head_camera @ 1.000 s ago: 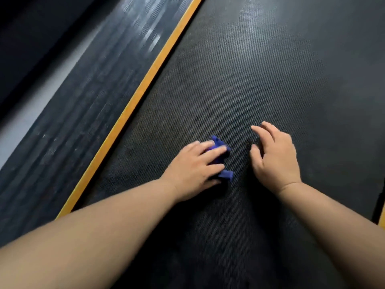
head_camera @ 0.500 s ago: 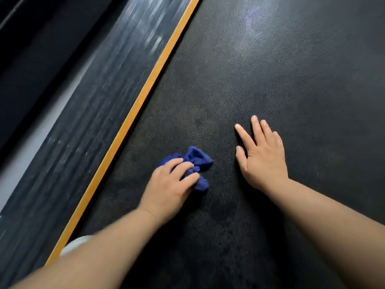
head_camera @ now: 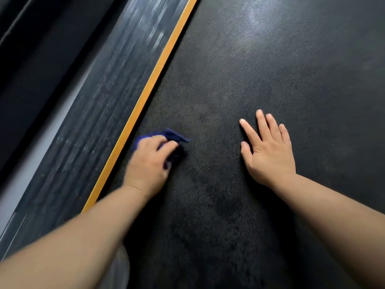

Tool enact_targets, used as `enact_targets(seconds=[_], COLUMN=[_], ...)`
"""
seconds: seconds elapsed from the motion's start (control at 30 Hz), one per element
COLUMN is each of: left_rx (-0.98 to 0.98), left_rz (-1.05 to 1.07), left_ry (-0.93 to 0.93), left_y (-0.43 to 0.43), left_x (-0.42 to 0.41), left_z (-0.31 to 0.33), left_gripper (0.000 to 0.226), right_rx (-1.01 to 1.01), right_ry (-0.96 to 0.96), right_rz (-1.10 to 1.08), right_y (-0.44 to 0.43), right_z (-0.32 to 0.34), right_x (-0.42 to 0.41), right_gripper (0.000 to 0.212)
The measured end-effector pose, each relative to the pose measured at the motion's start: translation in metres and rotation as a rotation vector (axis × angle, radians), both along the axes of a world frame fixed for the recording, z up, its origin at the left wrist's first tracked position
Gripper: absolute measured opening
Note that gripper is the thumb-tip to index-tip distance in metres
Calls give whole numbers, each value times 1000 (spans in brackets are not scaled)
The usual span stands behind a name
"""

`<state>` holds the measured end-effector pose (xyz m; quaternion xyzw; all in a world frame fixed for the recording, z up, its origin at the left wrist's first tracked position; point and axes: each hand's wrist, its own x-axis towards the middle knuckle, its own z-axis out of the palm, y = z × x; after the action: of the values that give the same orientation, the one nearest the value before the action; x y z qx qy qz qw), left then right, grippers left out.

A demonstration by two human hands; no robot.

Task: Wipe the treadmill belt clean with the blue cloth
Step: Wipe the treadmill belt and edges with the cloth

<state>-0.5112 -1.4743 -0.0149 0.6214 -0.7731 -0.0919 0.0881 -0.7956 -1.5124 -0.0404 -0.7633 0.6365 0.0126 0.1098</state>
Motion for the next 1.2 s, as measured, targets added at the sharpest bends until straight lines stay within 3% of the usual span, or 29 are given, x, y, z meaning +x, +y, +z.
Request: enact_targets(seconds=[0.1,0.2,0.33,0.37,0.4,0.5,0.53,0.6,0.73,0.9,1.03,1.13,1.2], left_rx=[46,98,162,169,138,34,17,-60,-31,165,172,45,69], left_rz=[221,307,789,814,694,-70,-231,-346,-148,-37,33,295,270], left_ry=[-116,-173,-14,30,55,117,110,22,-52,-24,-55,-61,-95], left_y=[-1,13,-17,-24,-26,-7,-5,-8,-14,-21,-48,-75,-77], left_x=[30,11,-17,-29,-44,-89,-85,-53,-1,-41,-9,39,34], left_z=[7,1,7,9,9,2,-1,-4,-1,4,17,34,26], left_gripper=[52,52,37,33,31,30,31,41,55,63,37,39,37], right_rx=[-23,-16,-10,-11,-10,-8,-8,-3,4,-1,20,2,9], right_ry=[3,9,22,25,29,39,38,33,41,39,38,47,44], right_rz=[-7,-4,-2,-5,-6,-2,2,16,5,4,18,8,2], right_y=[1,0,0,0,0,-1,-1,-1,0,0,-1,0,-1], right_z=[-1,0,0,-2,-2,-2,-1,-1,0,-1,0,-1,-1], right_x=[0,1,2,1,1,0,0,1,-1,0,0,1,1], right_gripper=[57,57,57,57,57,56,56,56,56,56,57,56,56])
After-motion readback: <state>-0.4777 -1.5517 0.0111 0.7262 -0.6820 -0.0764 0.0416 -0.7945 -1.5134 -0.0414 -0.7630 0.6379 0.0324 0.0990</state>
